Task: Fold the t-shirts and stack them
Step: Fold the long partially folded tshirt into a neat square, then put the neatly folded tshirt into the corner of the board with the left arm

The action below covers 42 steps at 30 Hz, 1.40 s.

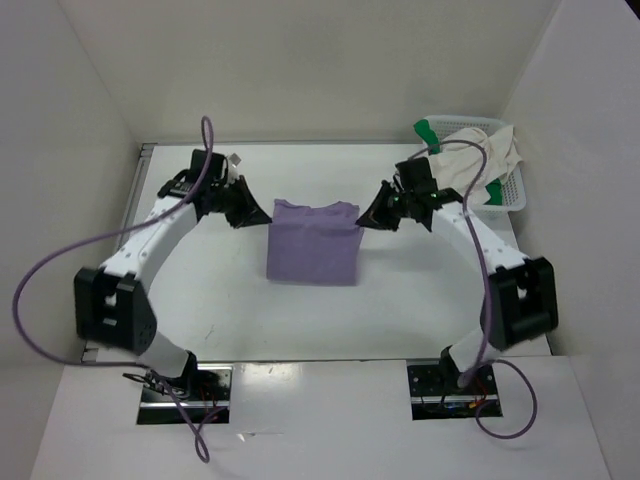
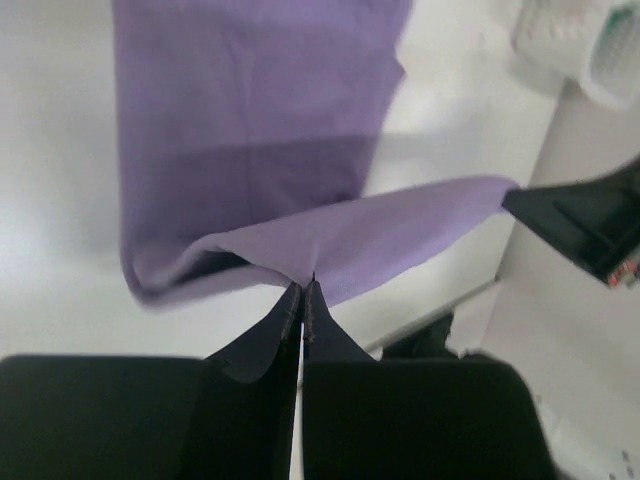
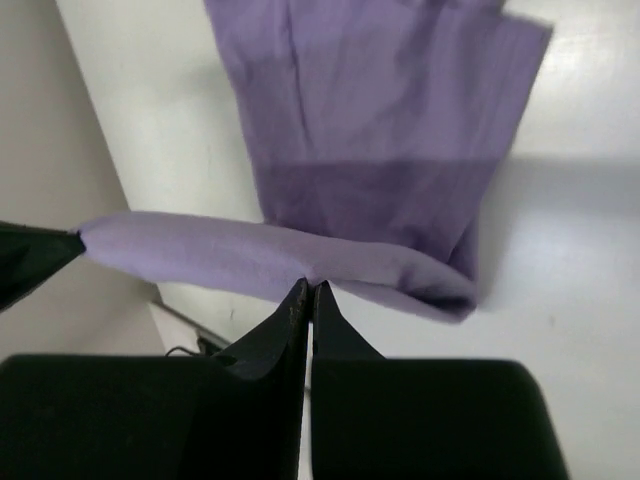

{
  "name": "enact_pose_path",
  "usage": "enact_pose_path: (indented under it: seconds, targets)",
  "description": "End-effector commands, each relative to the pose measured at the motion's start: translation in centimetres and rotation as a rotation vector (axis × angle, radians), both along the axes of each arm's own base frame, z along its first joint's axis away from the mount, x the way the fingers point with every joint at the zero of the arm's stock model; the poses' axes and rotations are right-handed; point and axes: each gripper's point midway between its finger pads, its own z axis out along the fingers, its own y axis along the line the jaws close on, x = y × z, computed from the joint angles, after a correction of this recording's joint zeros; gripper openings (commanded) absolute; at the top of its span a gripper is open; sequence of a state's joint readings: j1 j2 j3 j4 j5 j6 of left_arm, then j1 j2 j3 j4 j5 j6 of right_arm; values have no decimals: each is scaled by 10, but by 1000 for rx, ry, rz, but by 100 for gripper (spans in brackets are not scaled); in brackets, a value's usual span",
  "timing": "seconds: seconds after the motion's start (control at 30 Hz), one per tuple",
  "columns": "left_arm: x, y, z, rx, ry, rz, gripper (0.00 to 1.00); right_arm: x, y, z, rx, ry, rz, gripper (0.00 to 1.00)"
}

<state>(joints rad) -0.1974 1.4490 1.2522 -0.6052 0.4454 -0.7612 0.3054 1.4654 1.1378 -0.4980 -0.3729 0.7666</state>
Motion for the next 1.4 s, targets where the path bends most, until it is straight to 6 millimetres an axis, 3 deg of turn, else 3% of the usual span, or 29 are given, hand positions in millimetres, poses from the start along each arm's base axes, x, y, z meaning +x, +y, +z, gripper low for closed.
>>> enact_pose_path:
  seconds: [0.0, 0.07, 0.1, 0.17, 0.2, 0.23, 0.37, 0.4, 0.43, 0.53, 0.57, 0.67, 0.7, 0.77, 0.8, 0.83, 0.87, 0.9, 0.93, 0.97, 1.0, 1.03, 1.07, 1.13, 1.17, 1.23, 1.3, 1.33, 1.37]
  targets:
    - [62, 2, -28, 59, -17, 38, 0, 53, -10, -21, -68, -50, 5, 0]
    - [83, 8, -44, 90, -1, 69, 0, 77, -13, -21, -64, -68, -15, 0]
    - [96, 8, -65, 108, 33, 75, 0, 86, -17, -26, -71, -63, -23, 0]
    - [118, 9, -68, 106, 25, 88, 0, 110, -22, -40, -105, -56, -47, 0]
    - [129, 14, -87, 141, 42, 111, 0, 121, -19, -37, -102, -69, -48, 0]
    - [136, 14, -91, 146, 47, 124, 0, 127, -23, -56, -116, -37, -49, 0]
    - [162, 18, -106, 155, 58, 172, 0, 151, -17, -72, -111, -31, -43, 0]
    - [169, 22, -102, 143, 47, 192, 0, 161, -15, -66, -105, -58, -44, 0]
    - [172, 21, -101, 140, 37, 193, 2, 165, -14, -77, -108, -42, -43, 0]
    - [185, 34, -95, 123, 5, 245, 20, 178, -11, -74, -105, -56, -44, 8]
    - [187, 33, -80, 107, -31, 255, 26, 177, -10, -73, -97, -55, -37, 12]
    - [181, 48, -61, 116, -82, 273, 42, 186, -4, -50, -63, -112, -22, 32]
    - [178, 55, -60, 128, -89, 272, 53, 190, -3, -42, -58, -132, -22, 41]
    - [167, 61, -56, 141, -106, 265, 63, 185, -5, -22, -72, -165, -2, 49]
    - [150, 61, -75, 156, -68, 227, 68, 187, -9, -15, -95, -190, -15, 57]
    - [142, 59, -76, 147, -75, 205, 75, 182, -12, -12, -109, -190, -16, 60]
    - [134, 55, -82, 133, -62, 177, 77, 173, -14, -18, -113, -169, -14, 62]
    - [122, 48, -95, 132, -32, 147, 78, 169, -17, -1, -113, -208, -24, 63]
    - [108, 40, -109, 134, -18, 105, 80, 163, -18, 2, -106, -213, -31, 64]
    - [100, 33, -115, 117, -5, 80, 81, 151, -16, -7, -80, -191, -32, 64]
    - [96, 31, -120, 112, -3, 63, 81, 142, -16, 9, -54, -220, -35, 64]
    - [91, 24, -134, 108, 24, 40, 81, 134, -14, 10, -32, -220, -27, 53]
    - [88, 18, -142, 107, 40, 15, 81, 121, -11, -3, -28, -193, -25, 46]
    - [87, 17, -160, 106, 83, 8, 81, 106, -13, 5, -18, -201, -17, 28]
    - [87, 13, -164, 113, 84, -12, 80, 96, -13, -4, -15, -174, -7, 26]
    - [96, 6, -173, 105, 81, -27, 75, 82, -10, 5, 1, -184, 2, 26]
    - [104, -4, -178, 89, 70, -49, 71, 68, -9, -2, -2, -165, 12, 28]
    - [108, -6, -178, 79, 64, -55, 64, 62, -11, -2, -1, -171, 12, 30]
    - [110, -13, -179, 73, 68, -57, 46, 59, -13, -4, -8, -169, 6, 34]
